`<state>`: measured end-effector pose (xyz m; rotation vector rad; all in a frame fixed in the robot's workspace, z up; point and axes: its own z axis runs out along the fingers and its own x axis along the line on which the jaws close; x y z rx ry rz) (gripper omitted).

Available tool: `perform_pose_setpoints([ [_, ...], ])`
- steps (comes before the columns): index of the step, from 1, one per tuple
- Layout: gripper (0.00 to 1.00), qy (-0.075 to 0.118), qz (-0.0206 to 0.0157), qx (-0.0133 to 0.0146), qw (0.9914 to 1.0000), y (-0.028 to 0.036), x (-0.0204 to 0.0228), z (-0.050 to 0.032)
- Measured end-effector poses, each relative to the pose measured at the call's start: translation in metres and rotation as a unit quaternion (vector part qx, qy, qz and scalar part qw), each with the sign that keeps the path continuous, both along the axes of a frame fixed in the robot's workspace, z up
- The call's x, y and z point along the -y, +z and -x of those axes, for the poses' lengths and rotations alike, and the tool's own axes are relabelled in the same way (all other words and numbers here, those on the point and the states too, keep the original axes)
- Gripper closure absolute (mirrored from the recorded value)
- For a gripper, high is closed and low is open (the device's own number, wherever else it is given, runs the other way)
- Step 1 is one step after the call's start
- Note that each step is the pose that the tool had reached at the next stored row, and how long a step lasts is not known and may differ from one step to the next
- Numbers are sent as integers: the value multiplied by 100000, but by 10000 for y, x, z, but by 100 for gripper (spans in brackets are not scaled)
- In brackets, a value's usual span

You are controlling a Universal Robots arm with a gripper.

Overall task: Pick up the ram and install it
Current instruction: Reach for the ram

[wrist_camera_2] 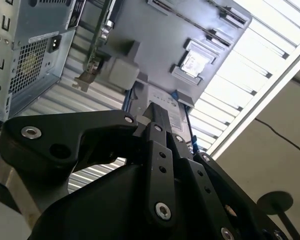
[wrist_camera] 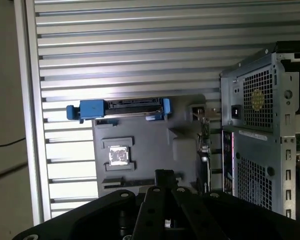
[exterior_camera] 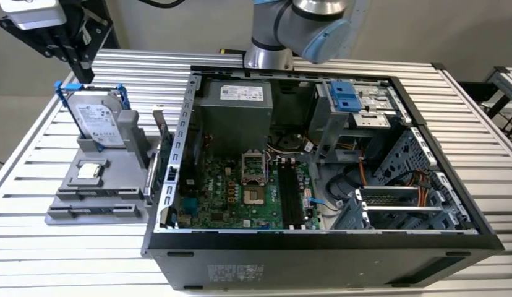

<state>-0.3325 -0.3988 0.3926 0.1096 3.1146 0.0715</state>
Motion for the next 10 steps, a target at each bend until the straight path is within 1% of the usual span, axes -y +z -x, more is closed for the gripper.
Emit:
perform_pose_setpoints([
  [4, 100, -1, 1, -21, 100000, 0, 0, 100],
  [8, 100, 3, -2, -20, 100000, -1, 0, 232],
  [10, 100, 1, -1, -17, 100000, -1, 0, 286],
])
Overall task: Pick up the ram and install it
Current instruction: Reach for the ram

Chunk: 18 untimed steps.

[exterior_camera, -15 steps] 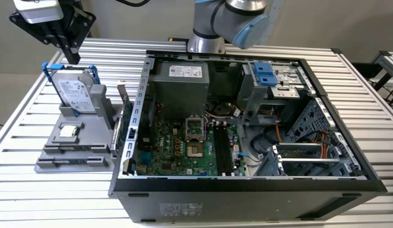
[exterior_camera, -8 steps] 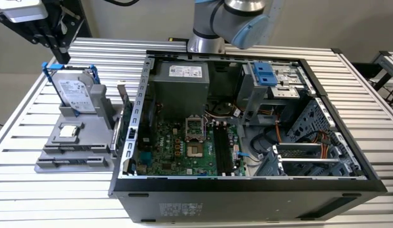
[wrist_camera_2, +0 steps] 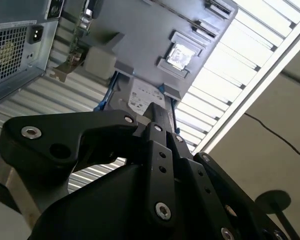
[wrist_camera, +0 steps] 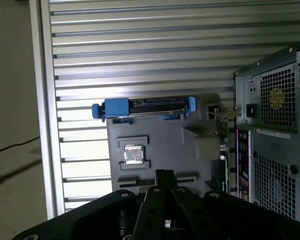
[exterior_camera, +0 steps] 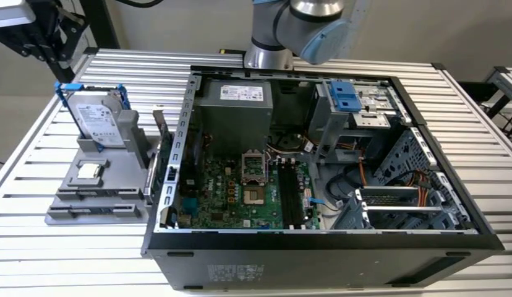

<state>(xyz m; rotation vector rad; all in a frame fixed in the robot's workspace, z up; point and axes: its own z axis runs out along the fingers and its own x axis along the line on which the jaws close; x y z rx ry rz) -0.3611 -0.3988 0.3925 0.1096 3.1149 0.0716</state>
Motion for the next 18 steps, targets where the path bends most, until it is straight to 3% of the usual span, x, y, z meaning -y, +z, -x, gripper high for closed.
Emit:
perform_pose_setpoints([
  [4, 100, 122, 0, -5, 100000, 0, 0, 69],
  [8, 100, 708, -2, 1, 99997, 0, 20, 78],
  [18, 100, 1554, 3, -5, 99988, 0, 215, 78],
])
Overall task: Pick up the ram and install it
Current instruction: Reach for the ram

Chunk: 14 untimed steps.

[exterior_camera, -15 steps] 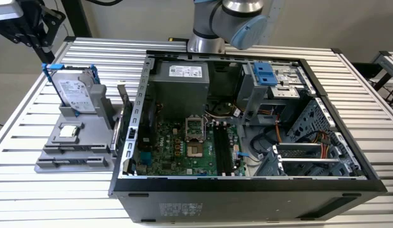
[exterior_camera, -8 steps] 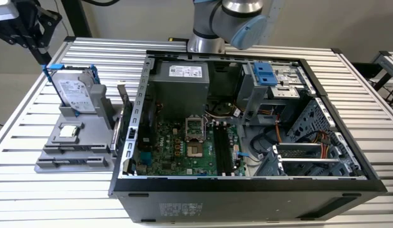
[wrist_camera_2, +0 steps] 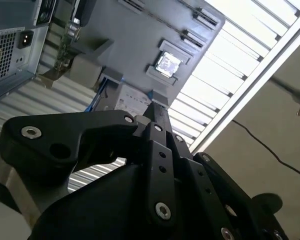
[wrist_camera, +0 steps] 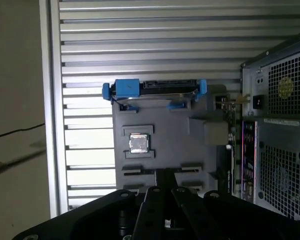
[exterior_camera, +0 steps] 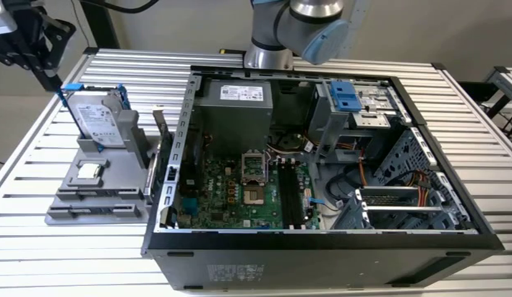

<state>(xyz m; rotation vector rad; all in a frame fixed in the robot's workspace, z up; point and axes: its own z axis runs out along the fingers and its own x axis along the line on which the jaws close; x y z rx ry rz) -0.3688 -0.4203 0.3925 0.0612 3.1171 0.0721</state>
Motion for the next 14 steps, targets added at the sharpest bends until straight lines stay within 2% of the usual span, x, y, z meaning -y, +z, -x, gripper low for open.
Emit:
perform_pose_setpoints([
  [6, 100, 2651, -1, 3, 99965, 0, 26, 0],
  [14, 100, 3003, -5, 2, 99955, -2, 158, 0],
])
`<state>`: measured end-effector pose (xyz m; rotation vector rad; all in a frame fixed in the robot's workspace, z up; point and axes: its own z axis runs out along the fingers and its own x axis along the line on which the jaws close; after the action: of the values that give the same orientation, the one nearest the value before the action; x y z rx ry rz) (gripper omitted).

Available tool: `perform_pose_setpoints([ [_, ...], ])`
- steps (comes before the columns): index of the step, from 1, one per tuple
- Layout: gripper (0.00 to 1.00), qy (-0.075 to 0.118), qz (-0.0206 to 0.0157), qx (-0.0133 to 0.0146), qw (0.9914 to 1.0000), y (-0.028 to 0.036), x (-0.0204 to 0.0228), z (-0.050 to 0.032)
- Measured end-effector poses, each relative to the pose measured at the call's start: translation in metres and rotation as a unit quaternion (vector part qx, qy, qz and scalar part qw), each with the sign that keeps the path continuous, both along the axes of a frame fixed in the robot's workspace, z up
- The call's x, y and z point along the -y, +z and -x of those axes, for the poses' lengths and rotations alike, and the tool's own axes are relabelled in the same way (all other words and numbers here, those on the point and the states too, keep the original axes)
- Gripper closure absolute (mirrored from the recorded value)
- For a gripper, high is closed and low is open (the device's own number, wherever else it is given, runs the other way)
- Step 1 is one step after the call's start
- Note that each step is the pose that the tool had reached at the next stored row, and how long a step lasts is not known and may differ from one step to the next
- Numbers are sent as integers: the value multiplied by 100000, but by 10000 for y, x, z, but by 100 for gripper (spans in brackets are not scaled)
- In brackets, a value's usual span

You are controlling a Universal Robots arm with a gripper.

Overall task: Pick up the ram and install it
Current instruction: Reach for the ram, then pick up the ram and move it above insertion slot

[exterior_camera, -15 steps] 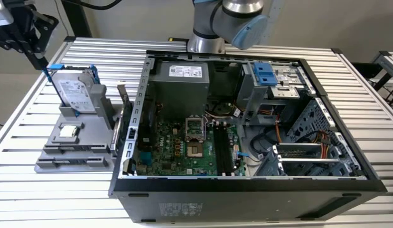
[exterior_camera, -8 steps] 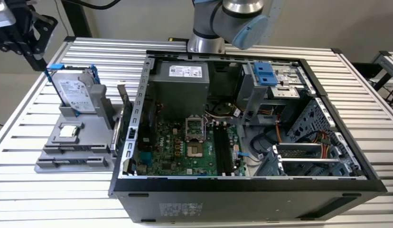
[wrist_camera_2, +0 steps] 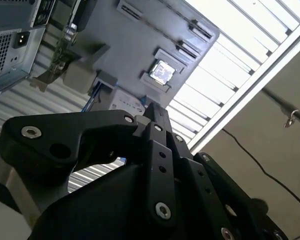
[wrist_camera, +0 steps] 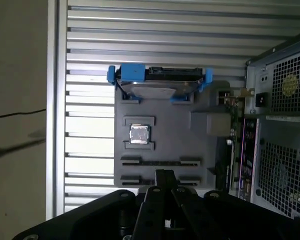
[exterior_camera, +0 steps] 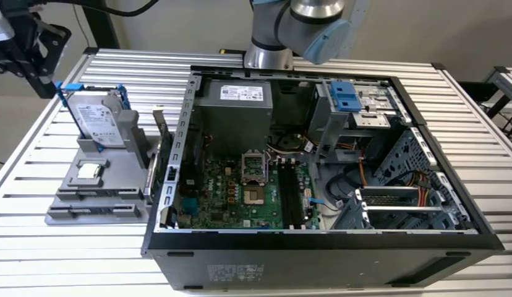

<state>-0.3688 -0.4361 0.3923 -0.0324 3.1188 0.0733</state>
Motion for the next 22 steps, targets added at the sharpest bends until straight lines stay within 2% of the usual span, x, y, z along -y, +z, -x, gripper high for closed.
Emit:
perform_pose_setpoints([
  [6, 100, 72, -3, 3, 100000, -2, 115, 0],
  [14, 100, 81, -2, -11, 100000, -3, 329, 0],
  [18, 100, 65, 0, -73, 100000, -5, 416, 0],
  [22, 100, 60, -4, -91, 100000, -7, 461, 0],
])
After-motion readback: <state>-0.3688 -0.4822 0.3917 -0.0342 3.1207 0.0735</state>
